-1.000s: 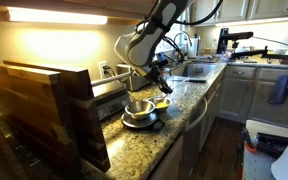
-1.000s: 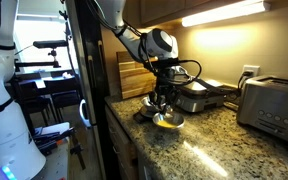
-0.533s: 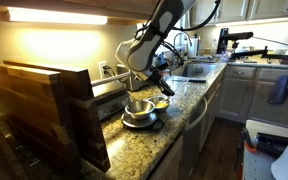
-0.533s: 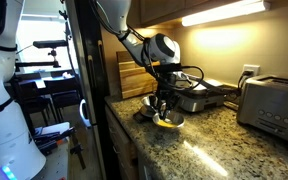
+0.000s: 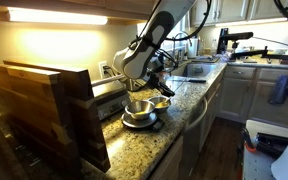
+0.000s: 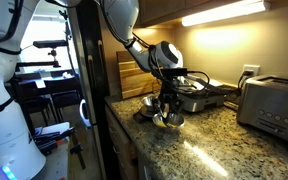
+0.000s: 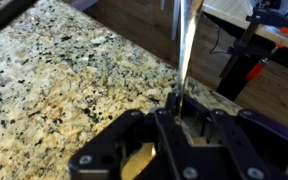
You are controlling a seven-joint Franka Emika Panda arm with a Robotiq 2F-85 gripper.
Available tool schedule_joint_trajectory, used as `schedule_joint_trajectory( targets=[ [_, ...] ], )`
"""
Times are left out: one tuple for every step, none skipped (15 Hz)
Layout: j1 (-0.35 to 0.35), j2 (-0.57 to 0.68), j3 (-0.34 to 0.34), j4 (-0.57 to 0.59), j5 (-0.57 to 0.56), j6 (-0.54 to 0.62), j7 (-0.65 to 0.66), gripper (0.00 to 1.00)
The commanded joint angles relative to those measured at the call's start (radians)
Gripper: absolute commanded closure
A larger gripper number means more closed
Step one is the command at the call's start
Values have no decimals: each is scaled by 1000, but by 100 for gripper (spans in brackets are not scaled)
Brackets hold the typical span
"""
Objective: Take the spoon and use it to scoop the contents from the right silver bowl and into the left silver bowl then put the spoon next to the right silver bowl
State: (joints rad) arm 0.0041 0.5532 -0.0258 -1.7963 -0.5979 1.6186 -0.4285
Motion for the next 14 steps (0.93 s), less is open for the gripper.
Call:
schedule_joint_trajectory(
  targets=[
    [12,35,14,49,-59,-94,-37,97],
    [10,40,22,52,-66,-95,-44,97],
    [8,48,31,58,-66,-90,-56,97],
    [7,54,41,62,-65,-83,-66,97],
    [8,60,50,63,-65,-73,-77,97],
    [10,65,57,66,-68,-70,-86,97],
    [12,72,64,67,-71,-67,-97,97],
    [12,77,70,70,-71,-67,-106,97],
    [13,80,75,73,-71,-64,-110,97],
    [11,77,82,71,-73,-49,-115,97],
    [0,61,93,60,-65,-9,-124,97],
    [-1,55,96,56,-64,12,-127,97],
    [-5,35,100,39,-64,53,-124,97],
    [-6,24,101,30,-64,84,-122,97]
  ],
)
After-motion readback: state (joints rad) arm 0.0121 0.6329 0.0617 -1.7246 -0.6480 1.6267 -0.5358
